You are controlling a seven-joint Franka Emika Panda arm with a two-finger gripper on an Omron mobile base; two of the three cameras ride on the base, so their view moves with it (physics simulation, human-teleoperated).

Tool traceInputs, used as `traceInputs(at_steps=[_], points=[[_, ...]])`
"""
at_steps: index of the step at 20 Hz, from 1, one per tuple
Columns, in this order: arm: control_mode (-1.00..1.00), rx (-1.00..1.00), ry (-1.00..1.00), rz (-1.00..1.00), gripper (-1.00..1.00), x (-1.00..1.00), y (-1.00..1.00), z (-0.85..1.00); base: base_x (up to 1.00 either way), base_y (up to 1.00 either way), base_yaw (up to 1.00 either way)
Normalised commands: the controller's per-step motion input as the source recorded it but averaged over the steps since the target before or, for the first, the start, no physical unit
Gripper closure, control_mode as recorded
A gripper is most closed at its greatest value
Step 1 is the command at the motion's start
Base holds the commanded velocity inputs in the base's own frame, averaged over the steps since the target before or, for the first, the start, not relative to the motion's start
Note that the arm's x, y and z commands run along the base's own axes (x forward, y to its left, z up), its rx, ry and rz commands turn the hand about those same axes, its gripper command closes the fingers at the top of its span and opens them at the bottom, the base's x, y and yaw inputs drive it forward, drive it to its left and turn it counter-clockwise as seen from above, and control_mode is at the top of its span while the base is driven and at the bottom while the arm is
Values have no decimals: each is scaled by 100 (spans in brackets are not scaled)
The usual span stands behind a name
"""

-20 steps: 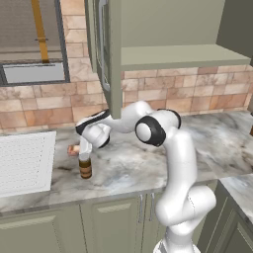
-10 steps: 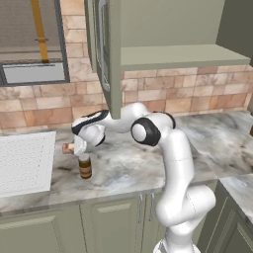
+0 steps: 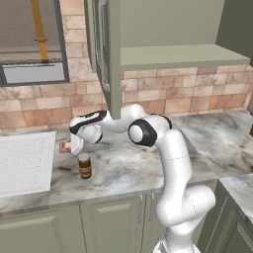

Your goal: Open the cabinet. Pick the bar soap and place it next to the sink. Then close the cabinet.

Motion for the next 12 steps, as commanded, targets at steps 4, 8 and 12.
traceInputs(at_steps=[4, 8, 12], points=[[-100, -1, 0, 3, -100, 0, 2, -21, 0, 0, 0], [-100, 0, 0, 3, -100, 0, -6, -16, 0, 0, 0], [-100, 0, 0, 3, -100, 0, -3, -16, 0, 0, 0]])
